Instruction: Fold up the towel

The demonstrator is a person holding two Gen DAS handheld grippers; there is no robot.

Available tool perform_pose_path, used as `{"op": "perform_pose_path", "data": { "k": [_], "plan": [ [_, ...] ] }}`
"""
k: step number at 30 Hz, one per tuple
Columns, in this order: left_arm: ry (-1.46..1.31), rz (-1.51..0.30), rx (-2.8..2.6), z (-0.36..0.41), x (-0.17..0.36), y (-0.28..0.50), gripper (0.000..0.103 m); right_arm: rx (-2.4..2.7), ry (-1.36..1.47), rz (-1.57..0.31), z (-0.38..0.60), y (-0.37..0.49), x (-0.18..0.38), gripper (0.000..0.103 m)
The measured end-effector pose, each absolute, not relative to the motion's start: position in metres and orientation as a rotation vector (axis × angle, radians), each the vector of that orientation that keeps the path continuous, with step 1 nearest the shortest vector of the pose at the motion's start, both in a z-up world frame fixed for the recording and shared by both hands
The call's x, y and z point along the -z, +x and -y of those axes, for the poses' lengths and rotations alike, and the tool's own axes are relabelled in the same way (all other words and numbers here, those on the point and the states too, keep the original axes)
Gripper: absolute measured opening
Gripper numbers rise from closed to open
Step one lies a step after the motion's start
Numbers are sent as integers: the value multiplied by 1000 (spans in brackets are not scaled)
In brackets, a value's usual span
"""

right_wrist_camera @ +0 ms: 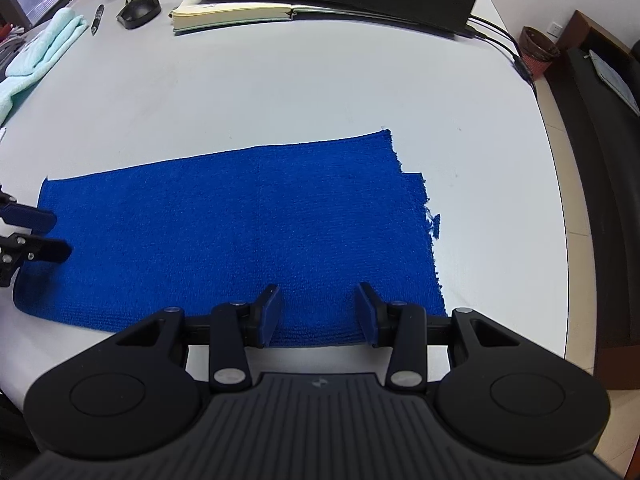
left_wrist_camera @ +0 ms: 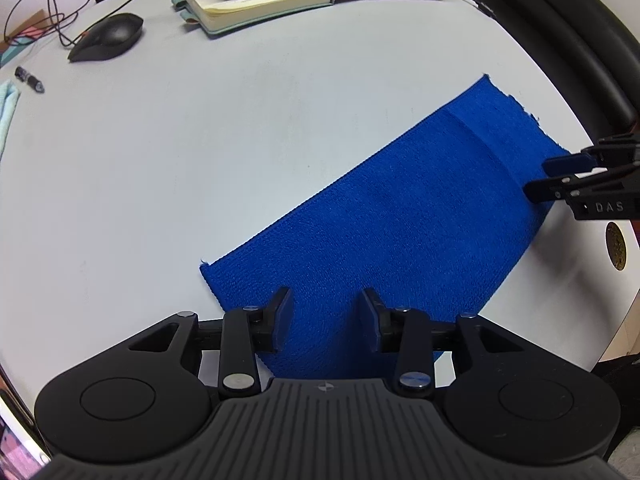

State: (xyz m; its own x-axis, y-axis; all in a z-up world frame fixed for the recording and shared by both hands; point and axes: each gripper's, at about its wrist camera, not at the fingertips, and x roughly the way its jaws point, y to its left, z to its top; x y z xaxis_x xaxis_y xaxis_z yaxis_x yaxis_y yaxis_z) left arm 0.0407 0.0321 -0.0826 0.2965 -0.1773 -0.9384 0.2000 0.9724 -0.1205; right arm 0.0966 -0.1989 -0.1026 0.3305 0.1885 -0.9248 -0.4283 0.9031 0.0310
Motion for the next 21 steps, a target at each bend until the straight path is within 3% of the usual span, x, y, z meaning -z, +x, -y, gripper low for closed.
{"op": "perform_pose_path", "data": {
  "k": [21],
  "plan": [
    [-77,-1291,253,-4,80,-15,45,-565,-416,-1114,169,135,102,44]
  ]
}}
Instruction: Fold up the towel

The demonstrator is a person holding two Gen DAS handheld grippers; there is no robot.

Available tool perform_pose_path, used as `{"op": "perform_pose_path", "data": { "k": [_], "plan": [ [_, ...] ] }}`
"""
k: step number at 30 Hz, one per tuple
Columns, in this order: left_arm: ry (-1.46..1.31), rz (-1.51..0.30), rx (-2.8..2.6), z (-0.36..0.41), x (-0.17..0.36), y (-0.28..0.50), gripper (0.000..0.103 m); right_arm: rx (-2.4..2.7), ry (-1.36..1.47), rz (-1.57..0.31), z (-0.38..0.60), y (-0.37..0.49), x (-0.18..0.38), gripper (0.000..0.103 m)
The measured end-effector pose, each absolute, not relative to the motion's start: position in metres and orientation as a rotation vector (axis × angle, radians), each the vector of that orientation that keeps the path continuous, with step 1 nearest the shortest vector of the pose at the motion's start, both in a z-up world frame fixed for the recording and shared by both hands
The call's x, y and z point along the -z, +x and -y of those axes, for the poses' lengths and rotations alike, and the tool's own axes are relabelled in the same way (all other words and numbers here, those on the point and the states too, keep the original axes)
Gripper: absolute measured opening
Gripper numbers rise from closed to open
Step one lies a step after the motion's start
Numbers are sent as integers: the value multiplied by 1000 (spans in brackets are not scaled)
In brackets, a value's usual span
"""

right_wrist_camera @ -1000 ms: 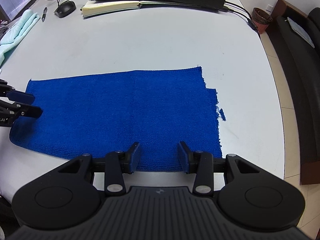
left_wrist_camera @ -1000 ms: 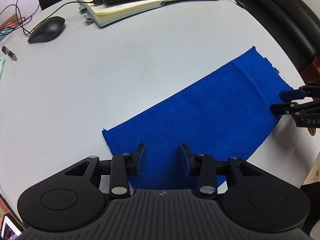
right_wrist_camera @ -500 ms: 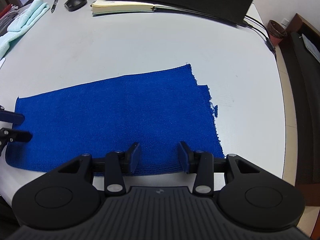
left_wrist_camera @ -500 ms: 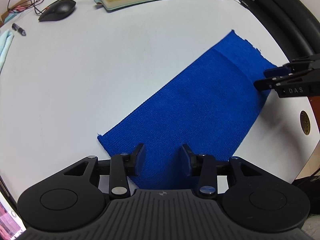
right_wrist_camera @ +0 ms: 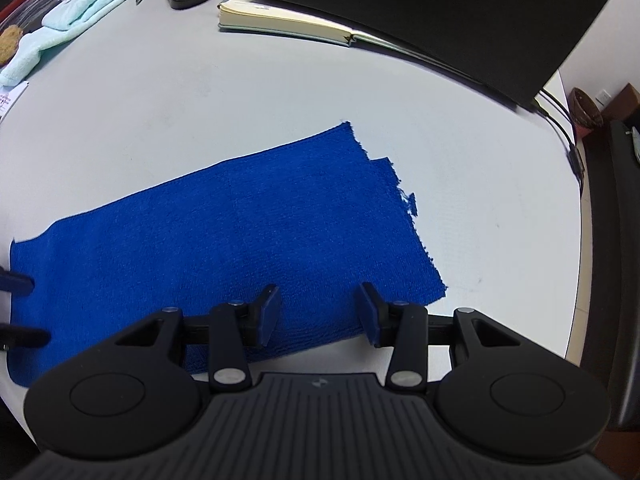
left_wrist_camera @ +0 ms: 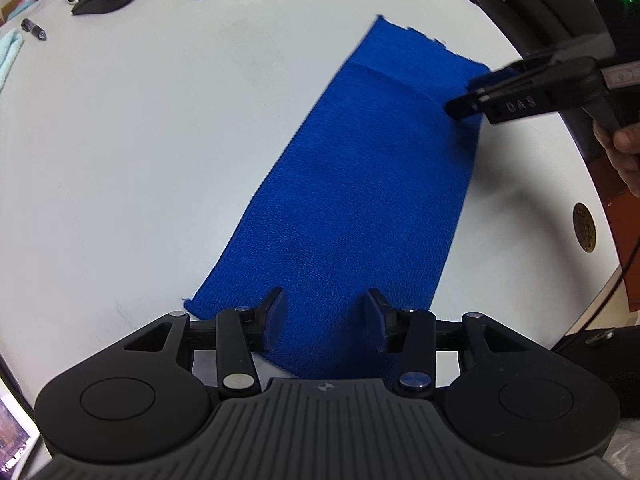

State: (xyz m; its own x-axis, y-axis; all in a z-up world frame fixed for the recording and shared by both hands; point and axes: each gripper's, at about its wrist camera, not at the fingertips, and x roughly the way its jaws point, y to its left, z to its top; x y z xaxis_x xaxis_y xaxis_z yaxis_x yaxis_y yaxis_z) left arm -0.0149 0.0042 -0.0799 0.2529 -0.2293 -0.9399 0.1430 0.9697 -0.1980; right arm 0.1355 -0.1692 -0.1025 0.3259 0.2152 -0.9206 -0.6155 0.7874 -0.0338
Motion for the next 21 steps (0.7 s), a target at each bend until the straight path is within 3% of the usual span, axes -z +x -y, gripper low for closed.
{"op": "perform_pose_path", "data": {
  "k": [21],
  "plan": [
    [-103,-1316,427,53,78,-61,45,-587,-336,-1052,187,97,73,44]
  ]
}}
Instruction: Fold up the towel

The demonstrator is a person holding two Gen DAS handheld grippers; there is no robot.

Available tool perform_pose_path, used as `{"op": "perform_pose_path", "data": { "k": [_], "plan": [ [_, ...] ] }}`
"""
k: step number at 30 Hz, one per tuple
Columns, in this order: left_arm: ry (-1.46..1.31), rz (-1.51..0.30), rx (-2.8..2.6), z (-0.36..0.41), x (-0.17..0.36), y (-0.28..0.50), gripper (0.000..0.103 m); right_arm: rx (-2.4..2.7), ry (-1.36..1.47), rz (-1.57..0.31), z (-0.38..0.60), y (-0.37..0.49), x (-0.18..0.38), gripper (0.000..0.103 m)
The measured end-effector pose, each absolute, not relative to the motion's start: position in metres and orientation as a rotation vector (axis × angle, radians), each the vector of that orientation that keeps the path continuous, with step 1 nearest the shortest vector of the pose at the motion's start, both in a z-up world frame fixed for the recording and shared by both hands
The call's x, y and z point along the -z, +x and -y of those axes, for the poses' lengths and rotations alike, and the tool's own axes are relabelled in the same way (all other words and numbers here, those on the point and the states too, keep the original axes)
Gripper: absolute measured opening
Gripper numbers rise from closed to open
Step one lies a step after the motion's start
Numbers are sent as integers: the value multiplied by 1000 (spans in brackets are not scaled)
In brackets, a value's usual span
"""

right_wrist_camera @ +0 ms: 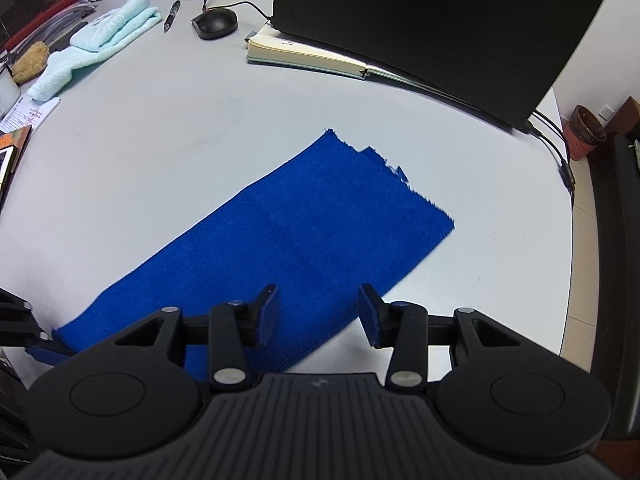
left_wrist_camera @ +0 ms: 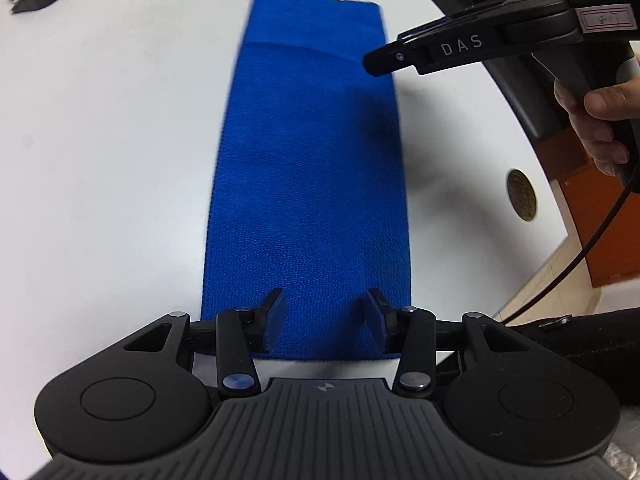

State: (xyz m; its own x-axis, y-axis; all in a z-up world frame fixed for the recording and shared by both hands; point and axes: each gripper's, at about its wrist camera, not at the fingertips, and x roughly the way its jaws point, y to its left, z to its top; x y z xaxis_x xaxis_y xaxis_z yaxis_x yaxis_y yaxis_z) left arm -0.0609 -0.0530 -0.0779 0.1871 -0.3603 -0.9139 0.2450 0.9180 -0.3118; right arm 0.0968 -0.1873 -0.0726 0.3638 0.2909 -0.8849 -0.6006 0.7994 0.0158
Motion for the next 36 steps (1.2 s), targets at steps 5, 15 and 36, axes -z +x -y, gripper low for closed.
{"op": "perform_pose_path", "data": {
  "k": [5,15,36],
  "plan": [
    [-77,-1322,496,68,78,-66,45,-554,-299,-1061,203,77,69,44],
    [-21,-1331,608,88,91,-36,45,-461,-228,-1091,235,46,70,44],
    [71,-1311,723,104,85,-32,45,-315,-116,-1109,284,2,69,44]
  ]
}}
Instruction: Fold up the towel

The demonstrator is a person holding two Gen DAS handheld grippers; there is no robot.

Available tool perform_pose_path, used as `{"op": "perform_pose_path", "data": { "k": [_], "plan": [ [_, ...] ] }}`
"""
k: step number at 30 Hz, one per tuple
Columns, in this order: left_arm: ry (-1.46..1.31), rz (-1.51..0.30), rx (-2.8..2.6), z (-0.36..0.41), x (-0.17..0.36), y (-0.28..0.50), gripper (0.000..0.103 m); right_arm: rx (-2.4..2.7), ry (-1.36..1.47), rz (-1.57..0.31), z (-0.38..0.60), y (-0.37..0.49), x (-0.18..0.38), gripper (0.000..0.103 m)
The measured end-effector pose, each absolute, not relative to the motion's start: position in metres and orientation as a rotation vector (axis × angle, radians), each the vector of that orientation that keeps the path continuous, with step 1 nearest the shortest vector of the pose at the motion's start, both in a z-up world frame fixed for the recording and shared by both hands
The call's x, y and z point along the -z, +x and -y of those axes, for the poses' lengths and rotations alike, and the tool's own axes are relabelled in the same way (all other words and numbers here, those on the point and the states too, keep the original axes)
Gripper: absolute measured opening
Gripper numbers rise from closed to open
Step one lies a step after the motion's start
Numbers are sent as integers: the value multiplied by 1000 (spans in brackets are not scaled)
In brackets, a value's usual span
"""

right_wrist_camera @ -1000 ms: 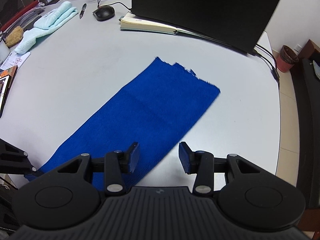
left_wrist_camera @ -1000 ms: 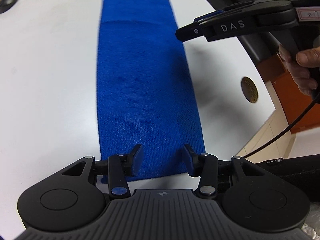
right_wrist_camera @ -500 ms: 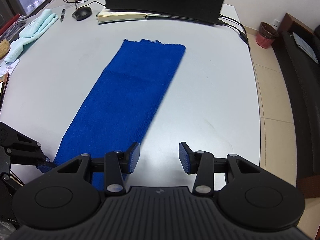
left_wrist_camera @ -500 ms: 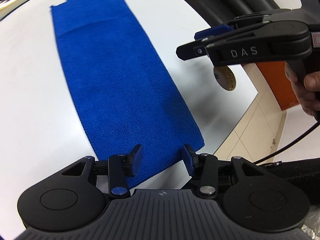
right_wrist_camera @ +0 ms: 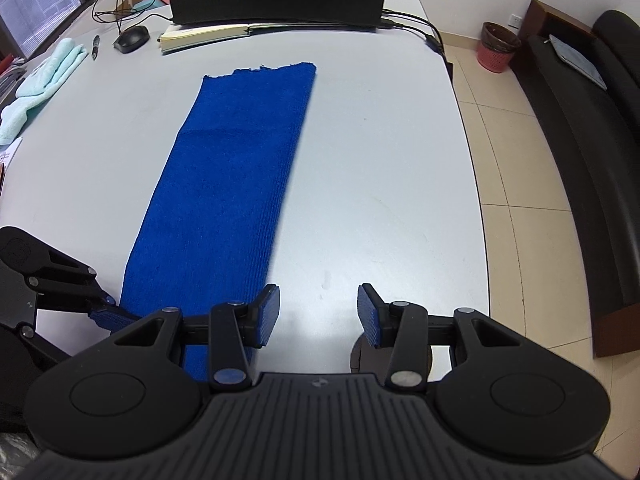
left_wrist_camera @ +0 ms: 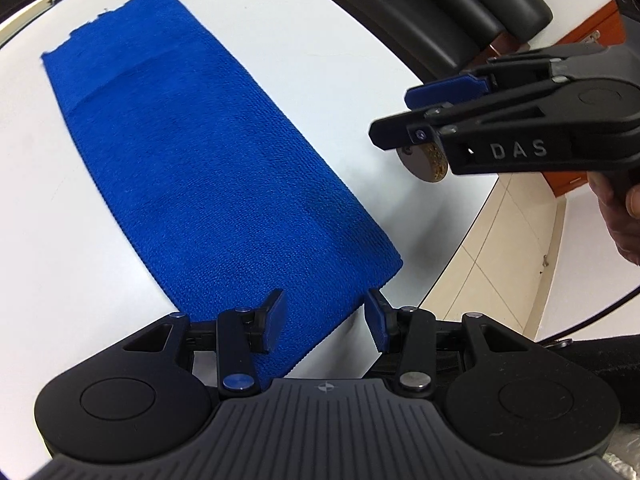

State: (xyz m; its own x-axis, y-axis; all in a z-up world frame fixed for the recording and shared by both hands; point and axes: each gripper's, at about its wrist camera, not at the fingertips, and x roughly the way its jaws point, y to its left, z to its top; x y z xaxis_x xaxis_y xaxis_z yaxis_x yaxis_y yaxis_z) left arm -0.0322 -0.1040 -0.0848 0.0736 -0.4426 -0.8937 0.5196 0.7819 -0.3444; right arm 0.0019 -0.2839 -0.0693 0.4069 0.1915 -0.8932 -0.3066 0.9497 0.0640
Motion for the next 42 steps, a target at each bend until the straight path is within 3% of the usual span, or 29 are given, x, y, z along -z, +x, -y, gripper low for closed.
{"op": "perform_pose_path", "data": {
  "k": [24,27,28,30,33,42],
  "plan": [
    [131,-1227,598,70,69,-50,45,-399,-46,-1190,269,-40,88,44],
    [115,-1230,587,65,70,-54,35,-404,-43,-1199,266,-41,90,43],
    [97,-1238,585,62,72,-54,25,-403,-46,-1201,265,-41,90,43],
    [75,-1256,573,57,75,-54,16,-395,-64,-1205,263,-43,92,41],
    [44,-1283,556,52,79,-54,15,-394,-59,-1212,262,-44,94,33],
    [16,-1304,581,54,84,-55,18,-400,-75,-1228,258,-48,99,31]
  ]
}}
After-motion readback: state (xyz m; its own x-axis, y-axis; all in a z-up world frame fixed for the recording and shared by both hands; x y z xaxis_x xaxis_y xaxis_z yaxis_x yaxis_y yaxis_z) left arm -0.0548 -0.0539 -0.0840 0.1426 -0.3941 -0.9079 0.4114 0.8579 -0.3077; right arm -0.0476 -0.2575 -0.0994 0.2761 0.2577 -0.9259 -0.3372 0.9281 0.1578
